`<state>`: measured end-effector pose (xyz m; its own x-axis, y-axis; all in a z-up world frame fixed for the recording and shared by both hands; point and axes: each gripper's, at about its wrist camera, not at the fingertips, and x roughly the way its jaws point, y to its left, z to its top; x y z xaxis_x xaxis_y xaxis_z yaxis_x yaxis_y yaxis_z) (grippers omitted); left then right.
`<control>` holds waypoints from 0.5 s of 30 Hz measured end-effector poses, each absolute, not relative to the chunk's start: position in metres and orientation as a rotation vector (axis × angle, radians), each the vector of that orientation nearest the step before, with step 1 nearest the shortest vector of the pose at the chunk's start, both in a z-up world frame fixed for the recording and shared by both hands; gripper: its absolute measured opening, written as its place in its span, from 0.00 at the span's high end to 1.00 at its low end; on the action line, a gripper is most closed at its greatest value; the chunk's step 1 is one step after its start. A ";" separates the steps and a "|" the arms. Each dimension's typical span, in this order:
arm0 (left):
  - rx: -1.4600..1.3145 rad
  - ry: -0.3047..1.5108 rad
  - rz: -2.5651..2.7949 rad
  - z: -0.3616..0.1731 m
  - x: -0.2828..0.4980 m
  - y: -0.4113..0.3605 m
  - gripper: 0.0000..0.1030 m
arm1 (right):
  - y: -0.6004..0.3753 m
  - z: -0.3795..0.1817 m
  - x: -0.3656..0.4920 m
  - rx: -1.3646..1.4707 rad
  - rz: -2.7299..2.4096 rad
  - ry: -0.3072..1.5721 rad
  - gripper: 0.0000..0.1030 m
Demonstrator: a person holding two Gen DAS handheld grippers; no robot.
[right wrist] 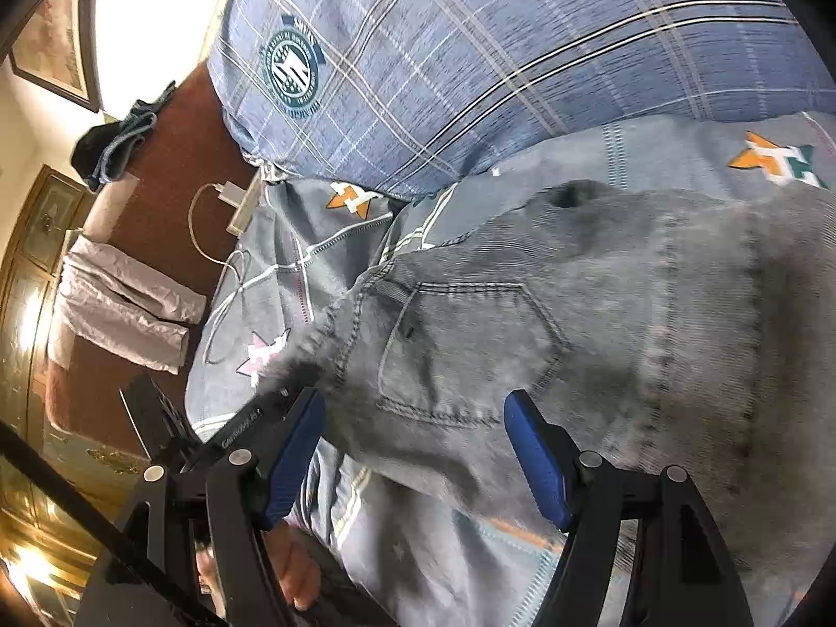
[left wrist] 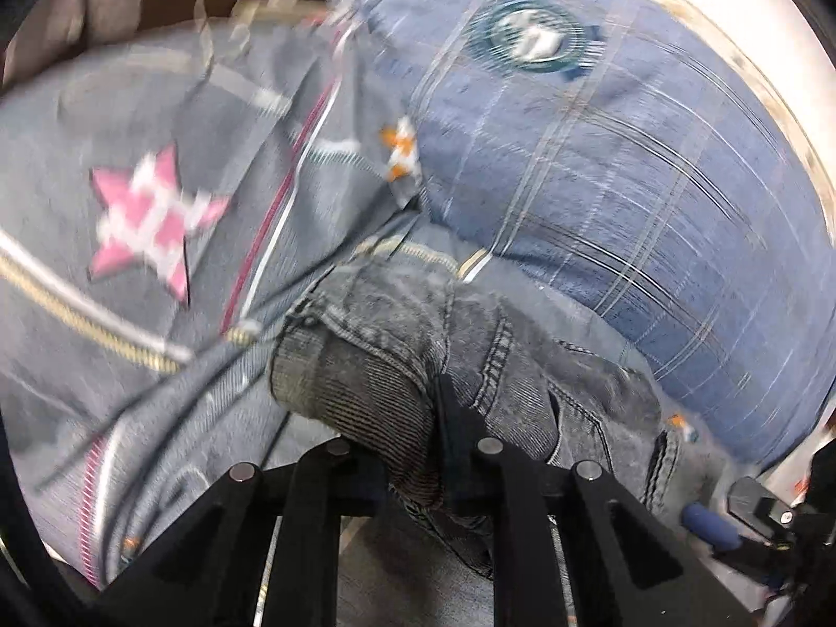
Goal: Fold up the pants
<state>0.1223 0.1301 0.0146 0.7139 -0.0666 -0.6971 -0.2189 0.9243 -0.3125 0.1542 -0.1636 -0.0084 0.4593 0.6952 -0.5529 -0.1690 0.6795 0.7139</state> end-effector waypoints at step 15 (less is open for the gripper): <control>0.144 0.544 -0.273 0.074 0.056 -0.074 0.89 | -0.324 -0.018 0.150 0.981 0.521 0.807 0.18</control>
